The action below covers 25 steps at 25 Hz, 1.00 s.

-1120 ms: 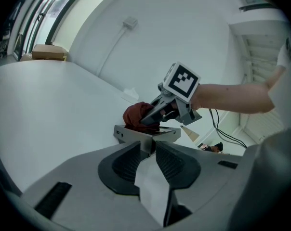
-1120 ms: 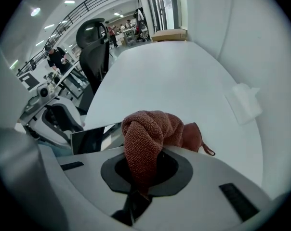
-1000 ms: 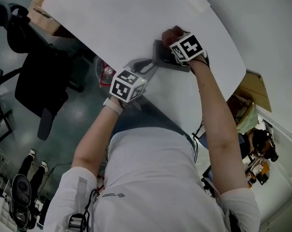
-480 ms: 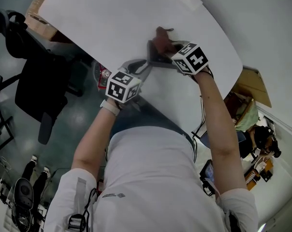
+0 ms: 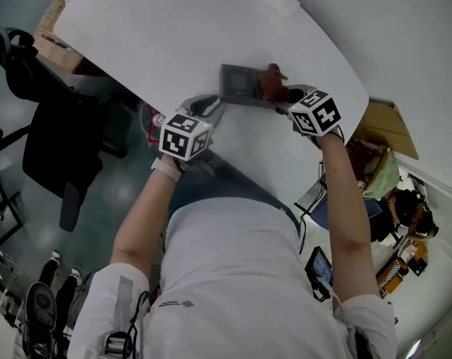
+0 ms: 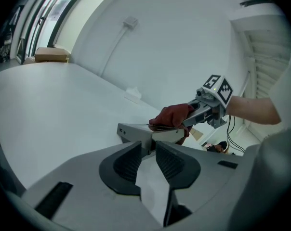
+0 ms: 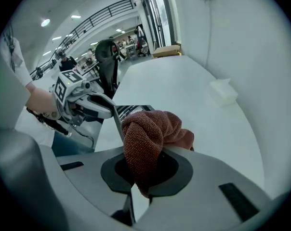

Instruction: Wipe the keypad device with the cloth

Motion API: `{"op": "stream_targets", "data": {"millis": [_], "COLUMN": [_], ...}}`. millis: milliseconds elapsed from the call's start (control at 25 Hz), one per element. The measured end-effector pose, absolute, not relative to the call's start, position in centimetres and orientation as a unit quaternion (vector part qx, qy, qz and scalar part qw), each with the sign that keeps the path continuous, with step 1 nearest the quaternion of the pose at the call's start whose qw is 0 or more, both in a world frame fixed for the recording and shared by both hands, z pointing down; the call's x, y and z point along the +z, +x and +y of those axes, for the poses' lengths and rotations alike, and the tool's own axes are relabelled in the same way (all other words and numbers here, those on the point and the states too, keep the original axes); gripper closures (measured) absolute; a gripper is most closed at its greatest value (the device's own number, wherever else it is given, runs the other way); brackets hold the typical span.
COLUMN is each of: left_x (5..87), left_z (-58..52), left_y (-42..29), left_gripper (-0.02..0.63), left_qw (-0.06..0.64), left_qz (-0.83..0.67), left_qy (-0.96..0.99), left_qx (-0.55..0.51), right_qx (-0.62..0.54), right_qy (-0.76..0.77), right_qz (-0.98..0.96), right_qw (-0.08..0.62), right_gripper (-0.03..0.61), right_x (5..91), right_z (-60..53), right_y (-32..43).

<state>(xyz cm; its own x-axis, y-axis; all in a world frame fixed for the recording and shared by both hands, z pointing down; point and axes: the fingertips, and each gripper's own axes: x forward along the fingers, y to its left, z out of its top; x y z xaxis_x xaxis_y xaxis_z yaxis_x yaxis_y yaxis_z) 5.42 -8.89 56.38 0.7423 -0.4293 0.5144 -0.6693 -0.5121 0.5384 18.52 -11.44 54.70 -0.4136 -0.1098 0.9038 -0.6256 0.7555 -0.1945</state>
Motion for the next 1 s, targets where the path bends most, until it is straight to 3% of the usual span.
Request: {"op": "stream_targets", "data": {"millis": [800, 1000], "left_x": [56.3, 56.3], "left_z": [-9.7, -9.7], "left_y": [5.4, 5.5], "left_gripper": [0.517, 0.518], "left_qw": [0.381, 0.385], "left_qz": [-0.294, -0.285], "left_qy": [0.861, 0.863], "left_qx": [0.166, 0.16], "right_qx": [0.345, 0.309], "right_qy": [0.35, 0.339], "right_qz": [-0.769, -0.768], "right_qw": [0.41, 0.447], "right_gripper": [0.537, 0.537], "right_x": [60.3, 61.2], "right_z": [-17.2, -18.4], "right_y": [19.7, 18.6]}}
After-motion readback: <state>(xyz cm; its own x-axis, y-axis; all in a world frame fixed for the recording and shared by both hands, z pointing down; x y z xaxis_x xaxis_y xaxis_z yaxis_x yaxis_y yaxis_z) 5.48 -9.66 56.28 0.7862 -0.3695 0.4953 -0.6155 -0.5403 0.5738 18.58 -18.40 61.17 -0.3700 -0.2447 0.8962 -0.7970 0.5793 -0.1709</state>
